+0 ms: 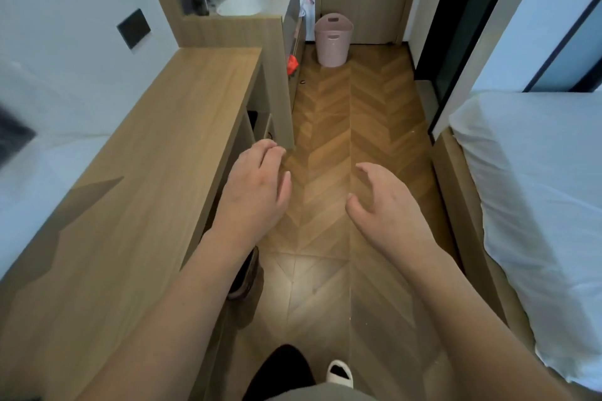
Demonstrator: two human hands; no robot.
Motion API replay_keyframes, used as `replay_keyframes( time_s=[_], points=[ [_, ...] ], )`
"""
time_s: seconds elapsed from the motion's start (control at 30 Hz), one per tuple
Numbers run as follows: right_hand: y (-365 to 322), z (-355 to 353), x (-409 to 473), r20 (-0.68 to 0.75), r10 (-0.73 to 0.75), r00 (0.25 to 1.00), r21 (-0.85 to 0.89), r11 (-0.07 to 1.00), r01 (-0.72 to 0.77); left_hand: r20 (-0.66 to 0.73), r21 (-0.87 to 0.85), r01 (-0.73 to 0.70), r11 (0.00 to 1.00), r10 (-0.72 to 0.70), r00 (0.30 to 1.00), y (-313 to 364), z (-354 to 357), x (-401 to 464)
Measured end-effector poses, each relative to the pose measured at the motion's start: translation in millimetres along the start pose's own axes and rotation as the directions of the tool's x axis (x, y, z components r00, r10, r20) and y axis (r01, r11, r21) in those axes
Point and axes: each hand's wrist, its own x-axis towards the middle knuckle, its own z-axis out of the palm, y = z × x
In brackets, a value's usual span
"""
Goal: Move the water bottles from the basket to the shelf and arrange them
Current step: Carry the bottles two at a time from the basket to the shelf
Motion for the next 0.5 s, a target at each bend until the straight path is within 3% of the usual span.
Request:
replay_keyframes(
  time_s=[0.5],
  points=[
    [40,22,291,0.007,0.016,1.0,-0.025,1.0,-0.016,0.057,-0.013,-0.017,1.0,0.018,0.998,-80,111,259]
  ],
)
